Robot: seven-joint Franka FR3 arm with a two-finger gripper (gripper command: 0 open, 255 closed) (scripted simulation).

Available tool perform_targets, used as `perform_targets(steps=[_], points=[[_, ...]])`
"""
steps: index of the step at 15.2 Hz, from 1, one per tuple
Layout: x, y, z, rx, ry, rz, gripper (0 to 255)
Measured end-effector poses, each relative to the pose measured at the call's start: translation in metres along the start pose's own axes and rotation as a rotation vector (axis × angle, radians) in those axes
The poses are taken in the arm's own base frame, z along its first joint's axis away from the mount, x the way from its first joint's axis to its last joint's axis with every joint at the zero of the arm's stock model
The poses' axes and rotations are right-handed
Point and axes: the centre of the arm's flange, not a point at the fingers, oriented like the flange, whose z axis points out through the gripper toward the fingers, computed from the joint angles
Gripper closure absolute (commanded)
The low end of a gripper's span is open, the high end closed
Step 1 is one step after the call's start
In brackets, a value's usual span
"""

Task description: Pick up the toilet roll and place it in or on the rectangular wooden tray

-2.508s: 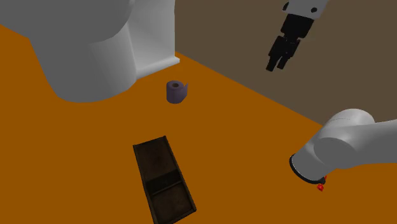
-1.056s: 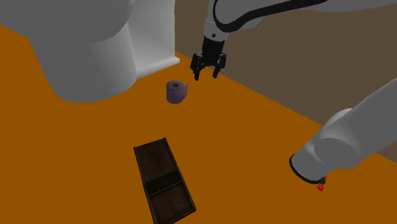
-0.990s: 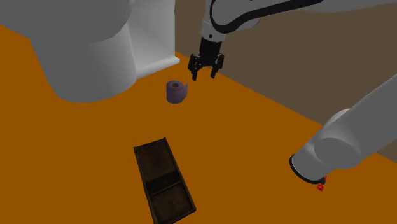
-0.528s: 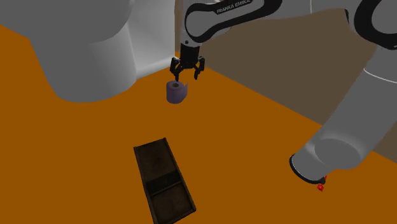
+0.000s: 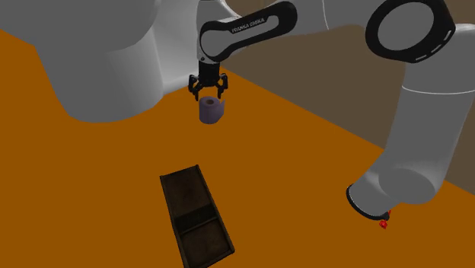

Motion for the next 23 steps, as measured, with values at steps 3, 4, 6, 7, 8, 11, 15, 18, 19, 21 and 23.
perform_targets(steps=[3,4,6,7,8,11,15,18,19,21,23], points=[[0.003,-0.001,0.016,-0.001,0.001,0.001,0],[0.003,-0.001,0.021,-0.001,0.000,0.001,0],[0.003,-0.001,0.028,-0.001,0.000,0.001,0],[0.002,-0.001,0.029,-0.001,0.001,0.002,0],[0.002,-0.001,0.029,-0.001,0.001,0.002,0],[0.002,-0.001,0.029,-0.001,0.001,0.001,0],[0.002,-0.001,0.029,-0.001,0.001,0.002,255],[0.002,-0.001,0.029,-0.001,0.001,0.002,255],[0.002,-0.001,0.029,-0.001,0.001,0.002,255],[0.002,-0.001,0.029,-0.001,0.001,0.002,255],[0.002,-0.001,0.029,-0.001,0.001,0.002,255]])
